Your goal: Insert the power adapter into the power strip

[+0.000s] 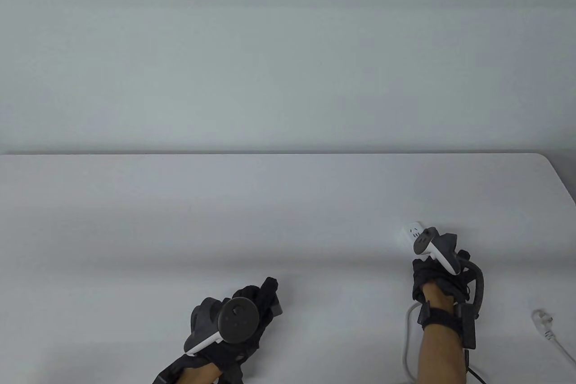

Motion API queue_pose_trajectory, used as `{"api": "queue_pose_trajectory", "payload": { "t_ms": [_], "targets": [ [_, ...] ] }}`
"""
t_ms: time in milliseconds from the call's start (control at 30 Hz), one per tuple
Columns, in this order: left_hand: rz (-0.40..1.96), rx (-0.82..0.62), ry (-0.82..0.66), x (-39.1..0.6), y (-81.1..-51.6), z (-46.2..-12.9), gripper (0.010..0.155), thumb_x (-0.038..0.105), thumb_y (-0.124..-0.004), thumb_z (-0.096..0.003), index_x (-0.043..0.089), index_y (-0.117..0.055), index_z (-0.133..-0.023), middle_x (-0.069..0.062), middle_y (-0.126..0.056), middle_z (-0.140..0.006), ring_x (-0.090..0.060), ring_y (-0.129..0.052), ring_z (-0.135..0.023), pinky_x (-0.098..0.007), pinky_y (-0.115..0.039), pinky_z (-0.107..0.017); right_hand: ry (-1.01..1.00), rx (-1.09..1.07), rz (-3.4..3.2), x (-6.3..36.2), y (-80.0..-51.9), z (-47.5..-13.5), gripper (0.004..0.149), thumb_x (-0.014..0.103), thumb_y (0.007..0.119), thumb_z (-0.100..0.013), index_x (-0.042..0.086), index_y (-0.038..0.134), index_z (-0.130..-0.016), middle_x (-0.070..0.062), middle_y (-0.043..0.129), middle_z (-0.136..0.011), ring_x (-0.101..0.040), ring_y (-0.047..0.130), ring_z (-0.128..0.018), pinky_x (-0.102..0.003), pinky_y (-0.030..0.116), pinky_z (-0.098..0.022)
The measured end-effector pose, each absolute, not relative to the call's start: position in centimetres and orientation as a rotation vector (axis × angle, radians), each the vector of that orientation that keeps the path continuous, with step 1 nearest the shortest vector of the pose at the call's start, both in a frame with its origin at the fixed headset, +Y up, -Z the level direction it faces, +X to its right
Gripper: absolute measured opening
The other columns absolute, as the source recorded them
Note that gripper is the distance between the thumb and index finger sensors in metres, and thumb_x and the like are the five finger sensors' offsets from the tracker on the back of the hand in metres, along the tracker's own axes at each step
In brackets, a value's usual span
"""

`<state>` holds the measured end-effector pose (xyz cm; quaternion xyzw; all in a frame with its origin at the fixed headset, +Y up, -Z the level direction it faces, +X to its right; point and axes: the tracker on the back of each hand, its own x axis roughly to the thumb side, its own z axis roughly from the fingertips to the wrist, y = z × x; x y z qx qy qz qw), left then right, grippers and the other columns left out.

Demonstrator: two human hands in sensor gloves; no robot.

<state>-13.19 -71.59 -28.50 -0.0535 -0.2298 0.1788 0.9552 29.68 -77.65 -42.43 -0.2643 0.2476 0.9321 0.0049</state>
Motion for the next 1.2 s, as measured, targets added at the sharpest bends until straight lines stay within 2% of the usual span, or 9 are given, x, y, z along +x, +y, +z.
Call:
{"api": "queue_pose_trajectory", "payload": {
  "t_ms": [133,433,533,667,900,1200],
  "targets": [
    [0.352,-0.108,-0.462,-13.1,-71.6,-28.5,0.068,0.035,-0.073,-0.0518,0.021,-0.051,-0.115,-0.021,-0.073,-0.101,-0.039,-0.090,-0.077,-0.055,-0.075,-0.064,0.761,-0.847,2.980,29.1,-77.8,-42.5,0.083,0.052,0.052,-0.058,0.003,0.015,-0.113,-0.022,0.033,-0.120,-0.044,0.018,-0.108,-0.070,0.028,-0.070],
    [0.361,-0.095,-0.454,-13.4,-71.3,-28.5,0.067,0.035,-0.073,-0.0515,0.022,-0.053,-0.115,-0.021,-0.074,-0.101,-0.039,-0.090,-0.078,-0.055,-0.075,-0.065,0.618,-0.834,3.112,27.8,-77.4,-41.8,0.083,0.050,0.061,-0.056,0.001,0.025,-0.113,-0.023,0.044,-0.118,-0.046,0.030,-0.108,-0.069,0.035,-0.071],
    [0.366,-0.089,-0.448,-13.5,-71.2,-28.5,0.067,0.035,-0.073,-0.0514,0.024,-0.054,-0.114,-0.021,-0.074,-0.101,-0.039,-0.090,-0.078,-0.055,-0.075,-0.065,0.552,-0.750,3.174,27.2,-76.6,-41.3,0.083,0.048,0.063,-0.055,0.001,0.026,-0.113,-0.023,0.045,-0.118,-0.047,0.033,-0.108,-0.070,0.036,-0.071],
    [0.373,-0.075,-0.446,-13.8,-71.0,-28.5,0.067,0.035,-0.074,-0.0512,0.024,-0.055,-0.114,-0.021,-0.074,-0.101,-0.039,-0.090,-0.078,-0.055,-0.075,-0.065,0.436,-0.603,3.079,26.3,-74.8,-40.6,0.083,0.044,0.071,-0.053,0.004,0.030,-0.114,-0.022,0.048,-0.117,-0.047,0.036,-0.108,-0.071,0.038,-0.070],
    [0.383,-0.062,-0.435,-14.2,-70.7,-28.6,0.066,0.035,-0.074,-0.0512,0.024,-0.055,-0.114,-0.021,-0.074,-0.101,-0.040,-0.090,-0.078,-0.055,-0.075,-0.065,0.292,-0.302,3.053,22.7,-71.8,-38.5,0.083,0.038,0.079,-0.050,0.008,0.036,-0.114,-0.021,0.052,-0.116,-0.047,0.042,-0.108,-0.071,0.040,-0.070],
    [0.390,-0.068,-0.434,-14.4,-70.6,-28.6,0.066,0.034,-0.074,-0.0513,0.025,-0.055,-0.114,-0.021,-0.073,-0.101,-0.040,-0.090,-0.078,-0.056,-0.075,-0.065,0.309,0.004,3.023,17.5,-71.7,-36.1,0.081,0.035,0.083,-0.048,0.013,0.041,-0.114,-0.019,0.055,-0.116,-0.045,0.045,-0.108,-0.070,0.041,-0.070]
  ]
}}
